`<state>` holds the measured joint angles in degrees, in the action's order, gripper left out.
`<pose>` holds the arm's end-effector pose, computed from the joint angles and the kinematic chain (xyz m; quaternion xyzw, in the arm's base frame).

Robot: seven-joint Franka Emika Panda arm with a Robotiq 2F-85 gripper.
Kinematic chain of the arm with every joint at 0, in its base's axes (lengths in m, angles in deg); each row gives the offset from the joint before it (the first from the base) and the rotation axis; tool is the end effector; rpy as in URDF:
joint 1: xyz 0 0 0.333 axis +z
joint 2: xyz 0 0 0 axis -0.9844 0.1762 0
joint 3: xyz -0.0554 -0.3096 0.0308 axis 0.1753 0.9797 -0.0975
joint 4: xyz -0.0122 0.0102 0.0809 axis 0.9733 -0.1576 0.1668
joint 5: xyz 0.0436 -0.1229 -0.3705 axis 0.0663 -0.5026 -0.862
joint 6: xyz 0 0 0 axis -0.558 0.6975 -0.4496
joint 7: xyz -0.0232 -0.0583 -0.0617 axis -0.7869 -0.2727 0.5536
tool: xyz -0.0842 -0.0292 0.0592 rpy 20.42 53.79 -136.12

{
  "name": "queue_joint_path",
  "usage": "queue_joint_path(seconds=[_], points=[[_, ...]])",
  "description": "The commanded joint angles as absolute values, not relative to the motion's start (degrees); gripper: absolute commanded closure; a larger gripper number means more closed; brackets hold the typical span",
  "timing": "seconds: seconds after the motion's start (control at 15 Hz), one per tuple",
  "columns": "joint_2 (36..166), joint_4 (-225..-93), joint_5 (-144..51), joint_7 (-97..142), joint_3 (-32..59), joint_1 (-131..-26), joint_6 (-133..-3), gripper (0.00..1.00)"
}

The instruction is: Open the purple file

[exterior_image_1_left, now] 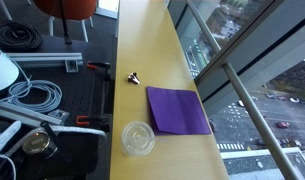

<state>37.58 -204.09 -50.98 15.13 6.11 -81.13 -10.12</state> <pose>0.2715 -0.0008 0.5642 0.9886 0.0278 -0.1202 0.0869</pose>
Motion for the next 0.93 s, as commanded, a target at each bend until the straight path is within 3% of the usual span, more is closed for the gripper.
queue_joint_path(seconds=[0.0, 0.4, 0.87], points=[[37.7, -204.0, -51.5, 16.0, 7.1, -79.6, -9.9, 0.0], [45.7, -206.1, -51.3, 18.2, 9.4, -81.3, -29.2, 0.0], [66.7, -203.6, -51.9, 19.7, 13.0, -85.2, -51.4, 0.0]])
